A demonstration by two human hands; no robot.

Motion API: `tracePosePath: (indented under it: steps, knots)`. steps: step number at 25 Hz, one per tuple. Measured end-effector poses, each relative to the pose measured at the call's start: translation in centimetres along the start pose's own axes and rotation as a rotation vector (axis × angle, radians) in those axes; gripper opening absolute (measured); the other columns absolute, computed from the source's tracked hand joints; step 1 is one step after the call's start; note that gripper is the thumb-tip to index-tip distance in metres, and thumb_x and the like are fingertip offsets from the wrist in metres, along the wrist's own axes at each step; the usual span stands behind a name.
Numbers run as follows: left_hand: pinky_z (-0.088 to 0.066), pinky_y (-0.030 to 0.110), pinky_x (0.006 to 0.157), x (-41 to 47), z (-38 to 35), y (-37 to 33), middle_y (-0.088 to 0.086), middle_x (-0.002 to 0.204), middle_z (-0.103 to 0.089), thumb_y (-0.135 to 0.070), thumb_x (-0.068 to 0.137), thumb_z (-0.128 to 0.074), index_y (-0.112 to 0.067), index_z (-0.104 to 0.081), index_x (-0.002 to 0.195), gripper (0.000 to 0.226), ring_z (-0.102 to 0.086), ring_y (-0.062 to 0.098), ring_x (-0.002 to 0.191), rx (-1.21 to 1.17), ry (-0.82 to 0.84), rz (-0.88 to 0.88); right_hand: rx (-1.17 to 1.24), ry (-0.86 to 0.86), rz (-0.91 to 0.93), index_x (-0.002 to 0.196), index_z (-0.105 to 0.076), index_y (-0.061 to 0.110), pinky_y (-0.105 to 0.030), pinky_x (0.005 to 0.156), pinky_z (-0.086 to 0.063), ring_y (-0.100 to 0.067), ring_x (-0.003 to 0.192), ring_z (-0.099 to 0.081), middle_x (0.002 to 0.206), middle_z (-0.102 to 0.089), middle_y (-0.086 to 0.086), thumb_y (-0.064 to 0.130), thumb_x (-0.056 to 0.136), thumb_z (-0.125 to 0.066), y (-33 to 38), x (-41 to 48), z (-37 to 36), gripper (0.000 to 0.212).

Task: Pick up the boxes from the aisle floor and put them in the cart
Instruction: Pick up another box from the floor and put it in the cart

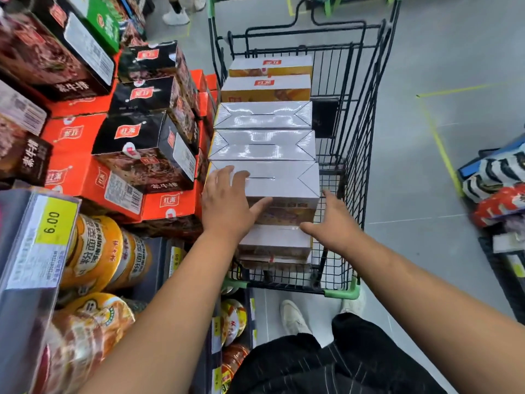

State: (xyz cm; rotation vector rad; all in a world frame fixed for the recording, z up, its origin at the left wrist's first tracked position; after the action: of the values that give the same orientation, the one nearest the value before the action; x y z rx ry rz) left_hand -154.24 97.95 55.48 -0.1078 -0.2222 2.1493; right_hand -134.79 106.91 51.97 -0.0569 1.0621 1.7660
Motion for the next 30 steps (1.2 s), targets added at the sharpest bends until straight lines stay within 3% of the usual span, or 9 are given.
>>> tracePosePath:
  steps: [4, 14, 17, 23, 26, 30]
  knots:
    - [-0.021, 0.044, 0.117, -0.1, 1.7, -5.6, 0.011, 0.148, -0.040, -0.062, 0.089, -0.051, -0.017, -0.049, 0.137, 0.066, -0.030, 0.032, 0.140, -0.087, -0.046, -0.180, -0.037, -0.208, 0.038, 0.153, -0.013, 0.021, -0.040, 0.110, -0.032, -0.034, 0.137, -0.033, 0.154, -0.024, -0.013, 0.041, 0.079, -0.073, -0.9, -2.4, 4.2, 0.098]
    - [-0.025, 0.037, 0.111, -8.7, 4.4, -28.6, 0.005, 0.143, -0.046, -0.050, 0.095, -0.049, -0.019, -0.048, 0.138, 0.053, -0.038, 0.024, 0.134, -0.207, 0.017, -0.690, 0.102, -0.661, -0.037, 0.151, -0.019, 0.024, -0.037, 0.110, -0.031, -0.029, 0.137, -0.033, 0.153, -0.025, -0.008, 0.045, 0.076, -0.075, -12.2, -17.9, 17.2, 0.096]
    - [-0.029, 0.042, 0.110, -15.5, 3.8, -36.7, 0.005, 0.144, -0.046, -0.050, 0.095, -0.048, -0.019, -0.048, 0.138, 0.053, -0.039, 0.026, 0.133, -0.228, 0.069, -0.843, 0.173, -0.772, -0.116, 0.152, -0.017, 0.026, -0.038, 0.109, -0.034, -0.030, 0.137, -0.032, 0.154, -0.023, -0.006, 0.047, 0.077, -0.074, -19.3, -26.2, 19.6, 0.097]
    - [-0.031, 0.034, 0.104, -32.0, 2.3, -52.4, 0.007, 0.134, -0.053, -0.057, 0.091, -0.037, -0.015, -0.052, 0.133, 0.061, -0.048, 0.027, 0.124, -0.361, 0.118, -1.182, 0.237, -1.005, -0.316, 0.153, -0.014, 0.027, -0.035, 0.109, -0.030, -0.029, 0.139, -0.028, 0.154, -0.021, -0.004, 0.049, 0.079, -0.072, -33.2, -44.8, 22.6, 0.097]
    - [-0.037, 0.039, 0.101, -41.4, 1.3, -59.3, 0.009, 0.127, -0.057, -0.053, 0.093, -0.036, -0.011, -0.054, 0.131, 0.059, -0.050, 0.029, 0.119, -0.401, 0.176, -1.384, 0.263, -1.152, -0.453, 0.152, -0.017, 0.026, -0.035, 0.108, -0.031, -0.028, 0.138, -0.030, 0.152, -0.025, -0.005, 0.048, 0.078, -0.073, -39.5, -54.2, 22.9, 0.096]
    - [-0.035, 0.041, 0.107, -50.9, 0.1, -65.9, 0.008, 0.134, -0.055, -0.057, 0.091, -0.035, -0.012, -0.052, 0.134, 0.064, -0.046, 0.026, 0.128, -0.409, 0.285, -1.572, 0.325, -1.302, -0.586, 0.152, -0.019, 0.026, -0.034, 0.108, -0.031, -0.027, 0.137, -0.033, 0.153, -0.024, -0.004, 0.044, 0.077, -0.074, -45.5, -63.7, 21.9, 0.094]
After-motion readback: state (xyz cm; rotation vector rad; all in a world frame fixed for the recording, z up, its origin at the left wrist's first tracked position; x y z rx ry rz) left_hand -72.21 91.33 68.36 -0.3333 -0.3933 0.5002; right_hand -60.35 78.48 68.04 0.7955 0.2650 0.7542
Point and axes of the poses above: each hand's wrist, its own x-axis towards the middle knuckle, its own z-axis out of the back of the hand, y = z × x, the point moved 6 cm from there along x, towards the middle knuckle
